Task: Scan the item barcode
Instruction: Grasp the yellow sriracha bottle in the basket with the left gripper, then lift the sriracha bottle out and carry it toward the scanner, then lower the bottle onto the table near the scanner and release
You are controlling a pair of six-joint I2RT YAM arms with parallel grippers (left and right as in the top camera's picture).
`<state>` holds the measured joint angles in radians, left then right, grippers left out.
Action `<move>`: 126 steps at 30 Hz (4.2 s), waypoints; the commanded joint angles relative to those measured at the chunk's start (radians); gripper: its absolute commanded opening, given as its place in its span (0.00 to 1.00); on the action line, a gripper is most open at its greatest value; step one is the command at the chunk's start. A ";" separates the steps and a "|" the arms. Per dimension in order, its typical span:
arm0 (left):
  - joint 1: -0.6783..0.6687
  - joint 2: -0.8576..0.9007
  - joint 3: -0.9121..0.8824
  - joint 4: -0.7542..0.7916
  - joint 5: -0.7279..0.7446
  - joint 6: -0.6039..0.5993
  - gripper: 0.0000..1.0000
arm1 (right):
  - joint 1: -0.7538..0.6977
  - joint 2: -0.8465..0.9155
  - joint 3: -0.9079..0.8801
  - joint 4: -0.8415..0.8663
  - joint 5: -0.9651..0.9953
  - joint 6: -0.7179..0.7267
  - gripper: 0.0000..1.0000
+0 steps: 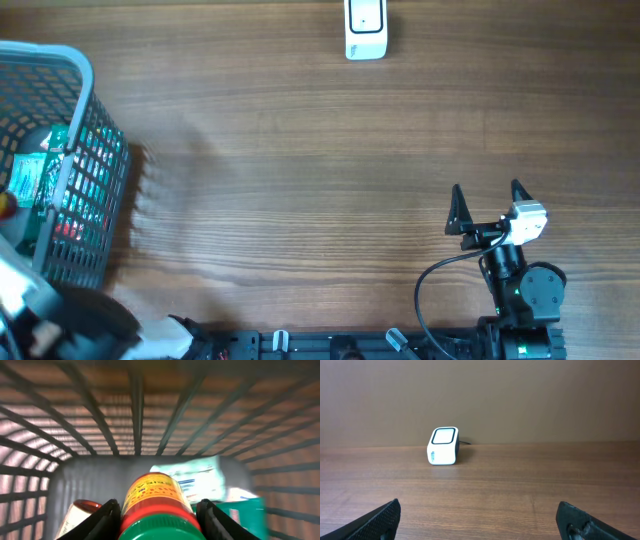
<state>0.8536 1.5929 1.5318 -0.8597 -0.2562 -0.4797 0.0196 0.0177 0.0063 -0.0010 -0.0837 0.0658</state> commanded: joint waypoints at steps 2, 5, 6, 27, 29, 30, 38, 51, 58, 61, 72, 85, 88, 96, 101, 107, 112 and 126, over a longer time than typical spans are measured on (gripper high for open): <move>0.002 -0.240 0.006 0.018 0.020 0.001 0.51 | -0.004 0.000 -0.001 0.002 0.013 -0.011 1.00; 0.001 -0.366 0.006 0.027 0.171 -0.035 0.50 | -0.004 0.000 -0.001 0.002 0.013 -0.011 1.00; 0.001 -0.421 0.006 0.037 0.288 -0.057 0.50 | -0.004 0.000 -0.001 0.002 0.013 -0.011 1.00; -0.809 -0.411 0.005 -0.008 0.499 -0.027 0.51 | -0.004 0.000 -0.001 0.002 0.013 -0.011 1.00; -0.930 -0.339 0.005 -0.034 0.410 -0.024 0.50 | -0.004 0.000 -0.001 0.002 0.013 -0.011 1.00; -0.990 -0.297 0.005 -0.037 0.372 -0.024 0.50 | -0.004 0.000 -0.001 0.002 0.014 -0.011 1.00; -1.310 0.003 0.005 -0.016 0.079 -0.045 0.49 | -0.004 0.000 -0.001 0.002 0.014 -0.011 1.00; -1.480 0.190 0.005 0.169 -0.048 -0.157 0.52 | -0.004 0.000 -0.001 0.002 0.014 -0.011 1.00; -1.480 0.268 0.005 0.328 0.080 -0.043 0.91 | -0.004 0.000 -0.001 0.002 0.014 -0.011 1.00; -1.479 0.350 0.005 0.437 0.095 0.066 1.00 | -0.004 0.000 -0.001 0.003 0.013 -0.011 1.00; -1.473 0.619 0.005 0.795 0.096 0.184 1.00 | -0.004 0.000 -0.001 0.002 0.014 -0.010 1.00; -1.478 0.616 0.005 0.655 0.101 0.181 0.54 | -0.004 0.000 -0.001 0.002 0.014 -0.011 1.00; -1.495 0.551 0.005 0.529 0.103 0.180 0.52 | -0.004 0.000 -0.001 0.002 0.014 -0.011 1.00; -1.608 0.477 0.005 0.098 0.256 0.177 0.51 | -0.004 0.000 -0.001 0.002 0.014 -0.011 1.00; -1.708 0.481 0.005 -0.013 0.286 0.173 0.55 | -0.004 0.000 -0.001 0.002 0.014 -0.011 1.00; -1.762 0.481 0.005 -0.011 0.286 0.174 0.62 | -0.004 0.000 -0.001 0.002 0.013 -0.011 0.99; -1.762 0.481 0.005 -0.040 0.285 0.174 0.92 | -0.004 0.000 -0.001 0.002 0.014 -0.011 1.00; -1.761 0.298 0.006 -0.081 0.250 0.174 1.00 | -0.004 0.000 -0.001 0.002 0.013 -0.011 1.00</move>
<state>-0.9104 2.0048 1.5436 -0.9333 0.0170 -0.3084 0.0177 0.0185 0.0063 -0.0006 -0.0811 0.0654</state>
